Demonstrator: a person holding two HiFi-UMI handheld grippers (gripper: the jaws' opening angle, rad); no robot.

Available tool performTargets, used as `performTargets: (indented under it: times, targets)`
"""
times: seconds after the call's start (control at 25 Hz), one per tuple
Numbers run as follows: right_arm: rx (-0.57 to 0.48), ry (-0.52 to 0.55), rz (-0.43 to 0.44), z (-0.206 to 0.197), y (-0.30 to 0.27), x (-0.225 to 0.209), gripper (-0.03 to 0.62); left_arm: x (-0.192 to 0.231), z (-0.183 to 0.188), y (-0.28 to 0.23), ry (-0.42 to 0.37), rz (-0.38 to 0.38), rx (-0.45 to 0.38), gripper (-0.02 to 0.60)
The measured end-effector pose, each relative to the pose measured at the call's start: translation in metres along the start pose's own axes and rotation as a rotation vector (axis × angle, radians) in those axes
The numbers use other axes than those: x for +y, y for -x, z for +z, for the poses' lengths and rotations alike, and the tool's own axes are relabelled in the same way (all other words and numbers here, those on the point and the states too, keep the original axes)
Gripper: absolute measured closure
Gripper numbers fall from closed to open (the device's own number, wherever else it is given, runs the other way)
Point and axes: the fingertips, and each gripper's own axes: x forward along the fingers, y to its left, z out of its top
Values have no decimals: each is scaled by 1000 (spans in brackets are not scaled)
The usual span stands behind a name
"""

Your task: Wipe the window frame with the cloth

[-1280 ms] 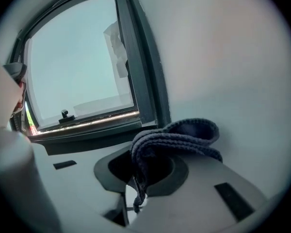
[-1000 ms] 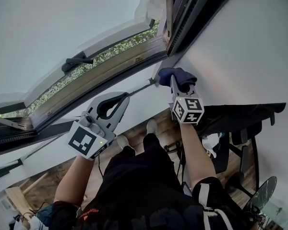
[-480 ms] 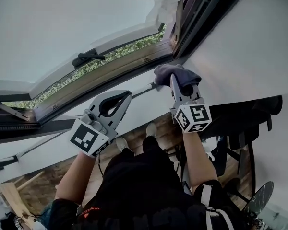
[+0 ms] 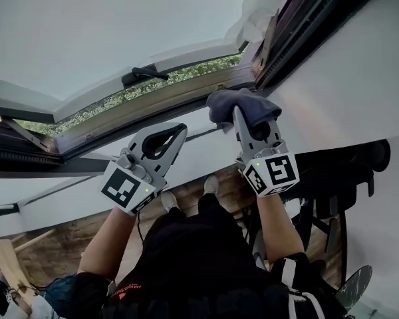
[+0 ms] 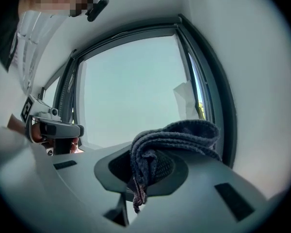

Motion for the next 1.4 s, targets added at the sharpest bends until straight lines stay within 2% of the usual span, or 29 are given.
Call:
performTargets:
  times: [0.16,0.64,1.4]
  targets:
    - [-2,43,65,10,-6,29,556,4,3,16,1,24,-8,563]
    - [8,57,202,18,-14,93,556,20,2,54,24,102,-31,563]
    - [31,37,285,11,-24,125,557,38,-5,66,36,144,-30,563]
